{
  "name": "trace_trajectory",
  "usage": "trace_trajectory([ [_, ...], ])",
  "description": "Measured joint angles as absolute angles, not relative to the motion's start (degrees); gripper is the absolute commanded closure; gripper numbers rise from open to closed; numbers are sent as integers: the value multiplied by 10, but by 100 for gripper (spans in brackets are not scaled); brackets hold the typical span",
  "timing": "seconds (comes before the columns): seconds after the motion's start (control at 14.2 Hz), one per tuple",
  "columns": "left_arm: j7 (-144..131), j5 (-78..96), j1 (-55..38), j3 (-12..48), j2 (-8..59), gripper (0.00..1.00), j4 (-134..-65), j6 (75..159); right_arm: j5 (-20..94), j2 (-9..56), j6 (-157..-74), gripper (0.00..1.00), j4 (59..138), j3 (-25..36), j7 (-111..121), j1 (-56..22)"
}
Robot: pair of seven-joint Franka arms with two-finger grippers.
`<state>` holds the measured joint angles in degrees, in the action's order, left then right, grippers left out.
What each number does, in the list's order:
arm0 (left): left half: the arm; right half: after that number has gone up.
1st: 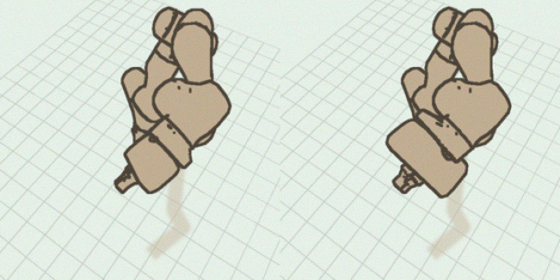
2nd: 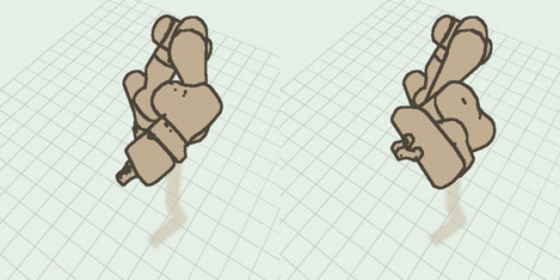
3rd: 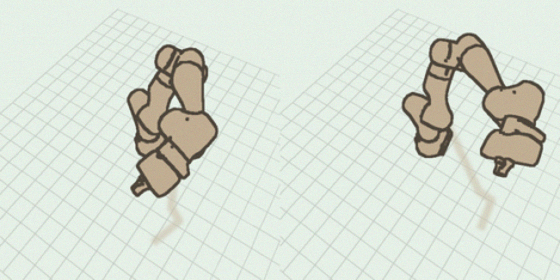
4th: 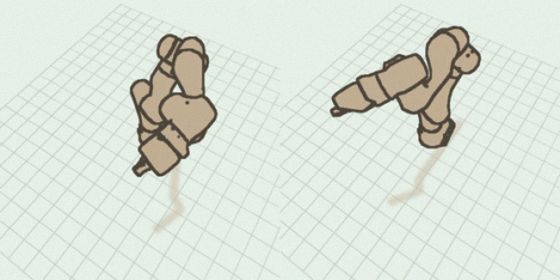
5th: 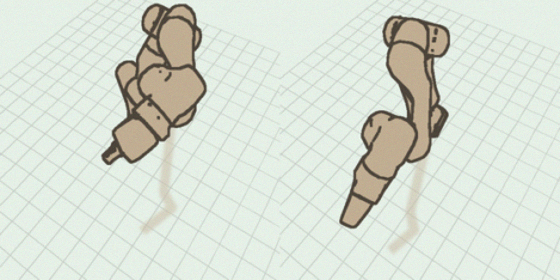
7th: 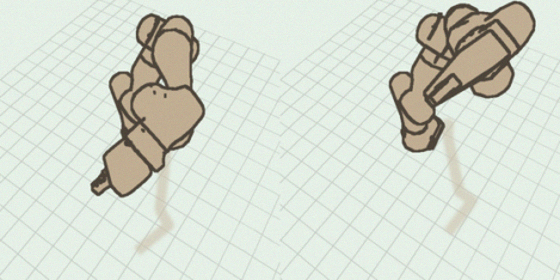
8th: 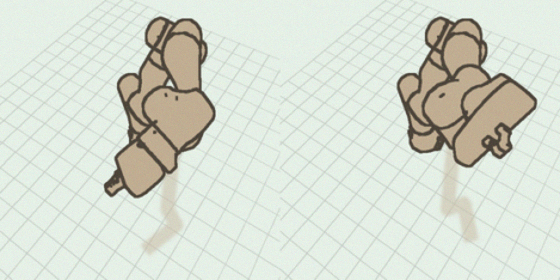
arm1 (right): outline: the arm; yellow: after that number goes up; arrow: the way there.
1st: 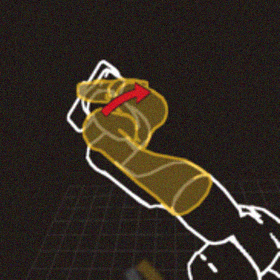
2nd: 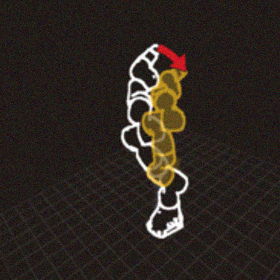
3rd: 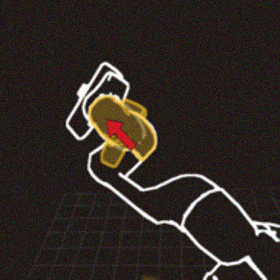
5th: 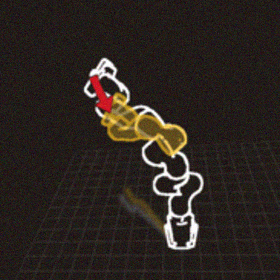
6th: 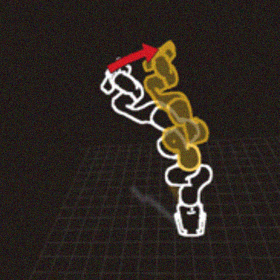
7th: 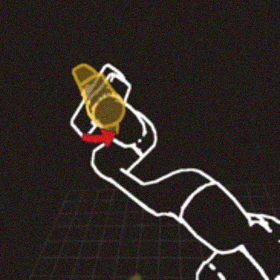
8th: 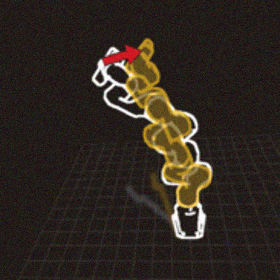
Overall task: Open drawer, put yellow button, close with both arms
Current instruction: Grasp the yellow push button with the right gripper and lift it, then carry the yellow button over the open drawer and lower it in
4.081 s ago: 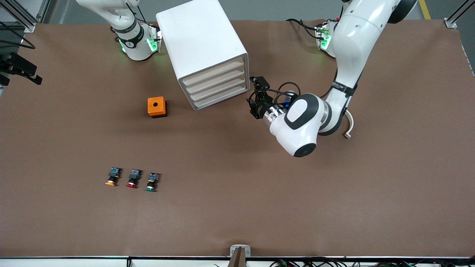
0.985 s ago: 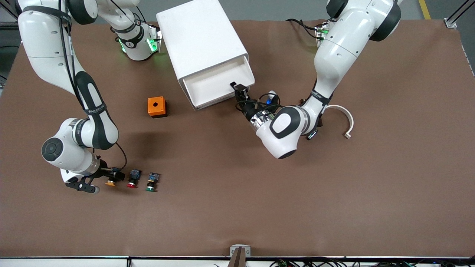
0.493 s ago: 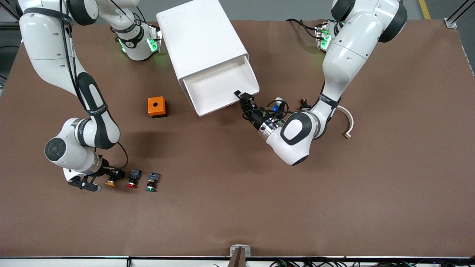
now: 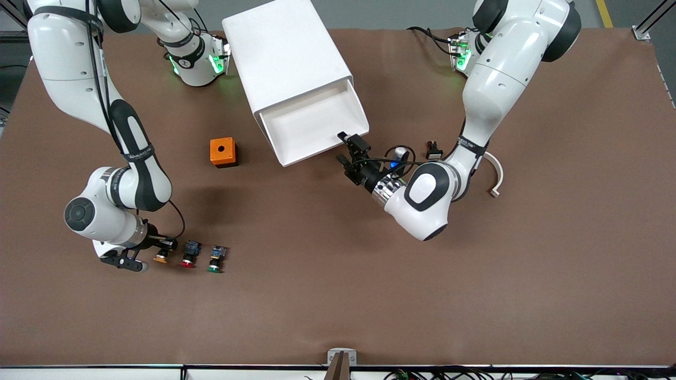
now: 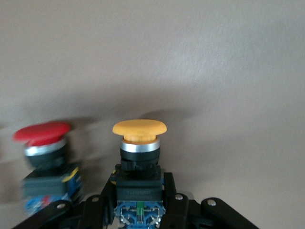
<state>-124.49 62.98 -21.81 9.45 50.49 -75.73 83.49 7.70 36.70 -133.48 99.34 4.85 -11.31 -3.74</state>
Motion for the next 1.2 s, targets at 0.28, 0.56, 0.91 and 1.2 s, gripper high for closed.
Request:
trace_trajectory([
  [0.28, -1150, 630, -209, 97, 503, 0, -727, 820, 77, 247, -1180, 100, 977, 45, -286, -92],
  [0.56, -976, 624, -209, 92, 503, 0, -706, 817, 79, 154, -1113, 100, 987, 41, -509, -196],
  [0.91, -767, 559, -207, 84, 489, 0, -680, 816, 90, 119, -1117, 100, 999, 38, -793, -357],
  [1.2, -667, 499, -206, 81, 451, 0, -675, 827, 90, 119, -1134, 100, 1001, 38, -943, -444],
])
